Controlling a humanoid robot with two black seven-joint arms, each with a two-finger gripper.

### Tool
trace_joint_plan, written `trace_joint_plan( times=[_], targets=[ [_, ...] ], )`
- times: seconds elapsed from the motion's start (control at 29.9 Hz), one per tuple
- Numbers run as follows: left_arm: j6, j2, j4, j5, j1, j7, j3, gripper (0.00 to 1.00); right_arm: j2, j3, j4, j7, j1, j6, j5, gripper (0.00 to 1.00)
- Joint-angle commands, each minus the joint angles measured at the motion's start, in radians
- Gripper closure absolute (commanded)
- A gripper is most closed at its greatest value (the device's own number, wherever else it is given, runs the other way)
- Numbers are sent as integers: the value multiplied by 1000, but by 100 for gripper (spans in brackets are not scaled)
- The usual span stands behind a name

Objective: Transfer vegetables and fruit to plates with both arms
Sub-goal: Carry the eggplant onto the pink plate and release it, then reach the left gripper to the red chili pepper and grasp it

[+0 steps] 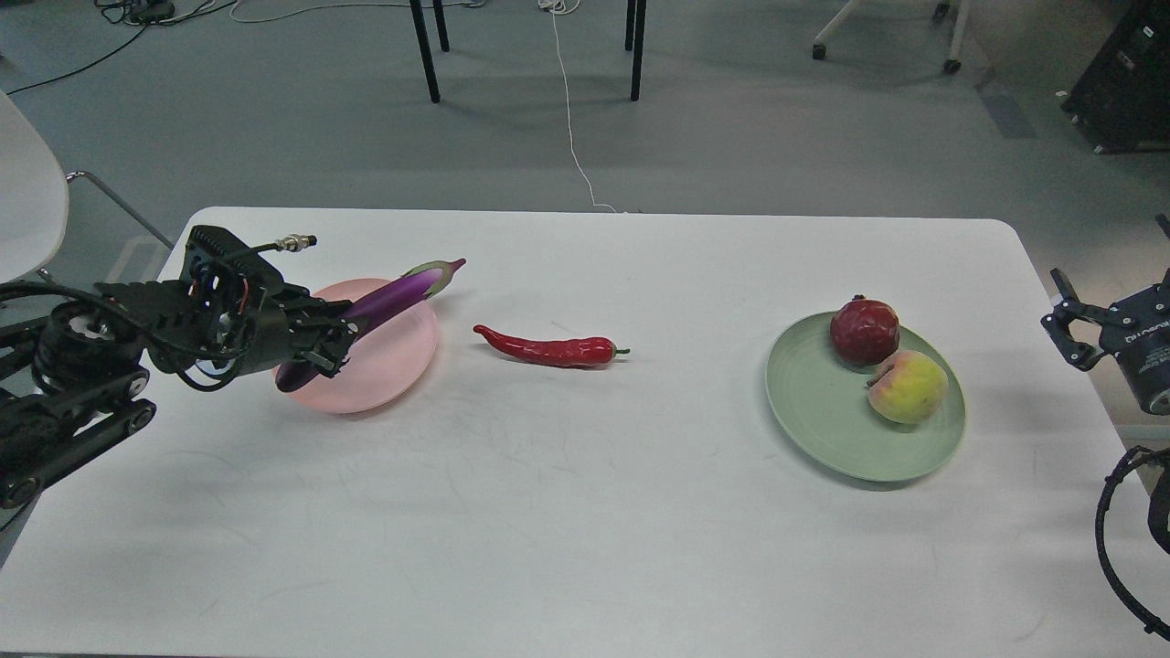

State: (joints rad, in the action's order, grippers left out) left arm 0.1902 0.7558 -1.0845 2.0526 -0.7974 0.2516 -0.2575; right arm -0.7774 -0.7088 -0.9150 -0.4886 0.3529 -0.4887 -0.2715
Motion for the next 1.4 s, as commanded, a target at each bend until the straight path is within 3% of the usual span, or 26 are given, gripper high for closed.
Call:
trace_joint_plan(
  times=[0.0, 0.03, 0.1, 0.13, 0.57, 0.73, 1.0, 1.2, 1.37],
  targets=[
    [-38, -29, 72, 0, 17, 0, 18, 63, -25, 2, -8, 0, -2, 0, 0, 1],
    [-44, -36, 75, -2, 17, 0, 20, 52, -26, 2, -8, 0, -2, 0, 0, 1],
    [-57, -47, 75, -3, 18, 1, 17, 13, -26, 2, -5, 0, -2, 0, 0, 1],
    [-66, -49, 75, -9, 20, 2, 18, 6, -26, 2, -5, 0, -3, 0, 0, 1],
    [-72, -39, 60, -89, -6, 11, 12, 3, -26, 2, -7, 0, -6, 0, 0, 1],
    [-72, -58, -31, -98, -66, 12, 4, 3, -26, 3, -7, 0, -9, 0, 0, 1],
    [-69, -278, -22, -78, -181, 15, 40, 3, -29, 0, -7, 0, -12, 0, 0, 1],
    [-74, -410, 98, 3, -238, 20, 234, 6, -29, 2, -5, 0, -14, 0, 0, 1],
    [-78, -486, 175, 3, -227, 17, 256, 6, -29, 3, -4, 0, -22, 0, 0, 1]
  ],
)
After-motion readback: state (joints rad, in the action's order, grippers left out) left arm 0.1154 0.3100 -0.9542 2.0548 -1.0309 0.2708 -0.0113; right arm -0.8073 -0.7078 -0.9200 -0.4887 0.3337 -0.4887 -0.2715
